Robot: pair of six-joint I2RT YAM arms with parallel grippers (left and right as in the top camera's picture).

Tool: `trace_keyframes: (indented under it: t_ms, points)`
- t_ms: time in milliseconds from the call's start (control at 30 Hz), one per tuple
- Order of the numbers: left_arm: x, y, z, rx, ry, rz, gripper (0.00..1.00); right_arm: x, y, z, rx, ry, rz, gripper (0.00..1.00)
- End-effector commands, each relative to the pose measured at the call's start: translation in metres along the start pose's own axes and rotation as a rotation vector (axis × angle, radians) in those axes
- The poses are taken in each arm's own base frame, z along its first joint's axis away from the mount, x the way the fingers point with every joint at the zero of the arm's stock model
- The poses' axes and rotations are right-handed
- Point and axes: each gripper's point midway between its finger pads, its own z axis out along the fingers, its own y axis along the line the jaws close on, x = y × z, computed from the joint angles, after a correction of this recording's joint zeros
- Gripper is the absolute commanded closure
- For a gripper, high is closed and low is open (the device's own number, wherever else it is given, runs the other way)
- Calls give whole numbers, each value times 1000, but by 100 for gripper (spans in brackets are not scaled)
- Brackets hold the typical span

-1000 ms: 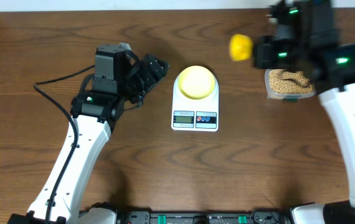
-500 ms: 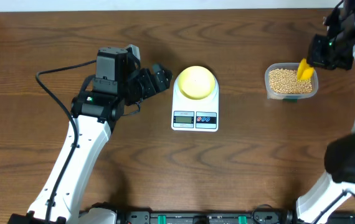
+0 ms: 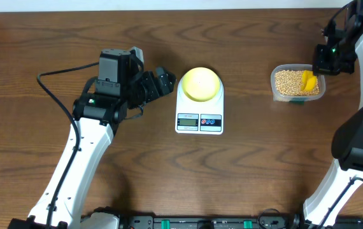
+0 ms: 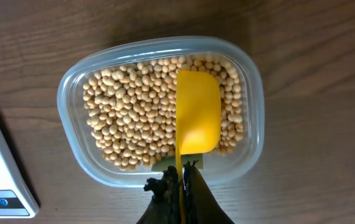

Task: Scoop item into bowl and weigh 50g on scale
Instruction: 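Carry the scoop with the right gripper to the chickpea tub, then lower the scoop into the chickpeas and release it with the right gripper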

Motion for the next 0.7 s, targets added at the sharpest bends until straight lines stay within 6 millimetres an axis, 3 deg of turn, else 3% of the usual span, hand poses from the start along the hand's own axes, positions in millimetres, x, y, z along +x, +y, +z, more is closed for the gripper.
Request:
trace_keyframes:
  t_ms: [0,333,667]
  points:
    - [-5,-3,-5,4,-19,25,2,-3,1,18,-9,28,-45,99]
    - [-5,-2,-4,2,-17,23,2,-6,3,19,-9,17,-45,99]
    - [-4,-2,-3,0,-15,23,2,5,7,36,-13,57,-53,99]
